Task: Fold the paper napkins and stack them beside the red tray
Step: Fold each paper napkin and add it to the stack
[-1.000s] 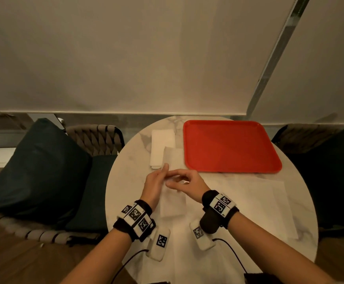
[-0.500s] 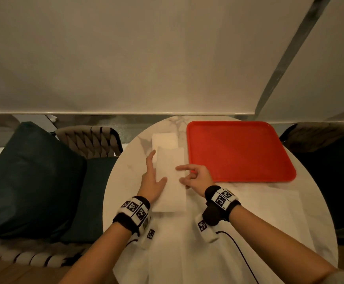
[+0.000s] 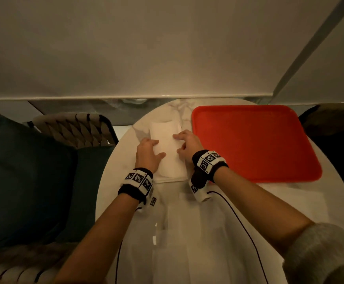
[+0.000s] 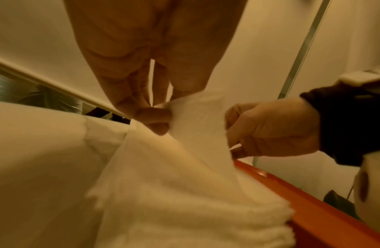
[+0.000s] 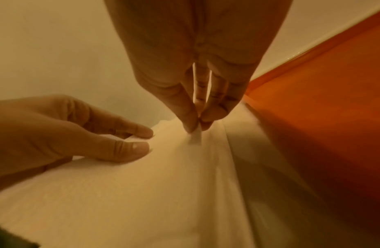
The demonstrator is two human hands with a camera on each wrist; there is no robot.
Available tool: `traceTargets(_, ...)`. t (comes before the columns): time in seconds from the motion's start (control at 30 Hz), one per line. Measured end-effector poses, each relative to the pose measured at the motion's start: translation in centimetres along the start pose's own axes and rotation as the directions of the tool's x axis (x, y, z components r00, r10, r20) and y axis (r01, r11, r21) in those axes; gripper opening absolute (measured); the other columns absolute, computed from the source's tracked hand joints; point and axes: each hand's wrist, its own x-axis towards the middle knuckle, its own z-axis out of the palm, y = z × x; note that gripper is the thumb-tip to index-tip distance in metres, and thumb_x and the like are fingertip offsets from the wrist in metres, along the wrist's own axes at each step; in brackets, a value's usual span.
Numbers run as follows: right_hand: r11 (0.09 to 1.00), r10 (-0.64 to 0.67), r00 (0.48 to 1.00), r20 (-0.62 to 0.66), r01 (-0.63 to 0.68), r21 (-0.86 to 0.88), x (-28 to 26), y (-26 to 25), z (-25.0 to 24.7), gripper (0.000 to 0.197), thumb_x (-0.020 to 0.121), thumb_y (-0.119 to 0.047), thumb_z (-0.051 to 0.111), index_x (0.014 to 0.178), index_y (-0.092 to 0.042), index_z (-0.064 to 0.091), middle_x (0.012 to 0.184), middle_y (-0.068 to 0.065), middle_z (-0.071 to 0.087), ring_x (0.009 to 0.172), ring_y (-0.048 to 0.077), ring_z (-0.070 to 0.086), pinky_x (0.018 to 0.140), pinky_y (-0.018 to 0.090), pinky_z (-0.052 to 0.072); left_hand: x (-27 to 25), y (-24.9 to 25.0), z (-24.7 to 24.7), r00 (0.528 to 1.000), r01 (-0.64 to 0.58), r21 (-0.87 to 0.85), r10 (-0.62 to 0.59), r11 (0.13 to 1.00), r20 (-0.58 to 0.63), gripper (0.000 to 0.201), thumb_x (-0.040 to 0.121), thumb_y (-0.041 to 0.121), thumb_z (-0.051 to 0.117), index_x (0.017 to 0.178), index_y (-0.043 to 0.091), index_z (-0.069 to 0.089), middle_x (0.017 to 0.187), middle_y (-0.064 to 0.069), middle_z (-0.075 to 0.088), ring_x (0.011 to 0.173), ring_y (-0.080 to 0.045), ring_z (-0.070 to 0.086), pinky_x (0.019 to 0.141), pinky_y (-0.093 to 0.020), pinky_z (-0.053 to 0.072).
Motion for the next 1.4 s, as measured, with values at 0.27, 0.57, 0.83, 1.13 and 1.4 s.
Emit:
traceTargets(0.27,0.985,0.093,0.991,0.099,-0.077,-0.154,-0.6,0.4,0.6,0.057,0.085,-0.011,0.061,0.140,-0.014,0.046,0.120,0.009,0.038,0.102,0.026,0.050,0.097,0.033,0.044,-0.7,-0.8,0.8,0.995,0.051,0.170,-0.064,0.984,0.070,0.054,0.083,0.029,0.073,0.132,0.017,0.055,0.125,-0.012,0.039,0.108,-0.031,0.053,0.092,-0.036,0.044)
traceTargets(0.57,0.979,0.044,0.996,-0.081,-0.059,-0.197,-10.9,2.0,-6.0,0.037,0.083,-0.023,0.064,0.120,-0.024,0.062,0.099,-0.003,0.044,0.088,0.018,0.051,0.071,0.025,0.038,-8.7,2.3,1.1,0.985,-0.162,0.117,0.154,0.980,0.075,0.045,0.078,0.035,0.077,0.117,0.019,0.061,0.123,-0.006,0.040,0.116,-0.024,0.042,0.096,-0.032,0.040)
traceTargets(0.83,0.957,0.202,0.975,-0.089,-0.215,-0.192,-23.3,8.3,-7.4,0.025,0.088,-0.026,0.063,0.113,-0.025,0.065,0.112,-0.006,0.052,0.081,0.011,0.055,0.076,0.029,0.048,-20.1,3.0,6.6,0.891,-0.341,0.158,0.265,0.927,0.369,0.042,0.082,0.045,0.069,0.118,0.027,0.059,0.120,0.007,0.046,0.115,-0.014,0.042,0.097,-0.033,0.038)
traceTargets(1.13,0.944,0.233,0.972,0.000,-0.226,-0.242,-33.5,13.9,-4.3,0.046,0.078,-0.040,0.069,0.121,-0.029,0.057,0.126,-0.007,0.044,0.117,0.013,0.043,0.091,0.026,0.044,-26.1,1.5,7.2,0.911,-0.288,0.376,0.131,0.881,0.391,0.079,0.068,0.065,0.070,0.136,0.032,0.044,0.135,0.009,0.037,0.127,-0.013,0.033,0.101,-0.035,0.029)
traceTargets(1.4,0.920,0.226,0.973,0.041,-0.200,-0.338,-35.4,14.8,-2.6,0.058,0.078,-0.036,0.067,0.132,-0.030,0.046,0.146,-0.006,0.030,0.132,0.015,0.031,0.100,0.033,0.041,-28.3,0.2,6.8,0.923,-0.251,0.543,0.030,0.802,0.383,0.106,0.064,0.063,0.075,0.147,0.025,0.022,0.141,0.004,0.032,0.131,-0.019,0.032,0.102,-0.041,0.030)
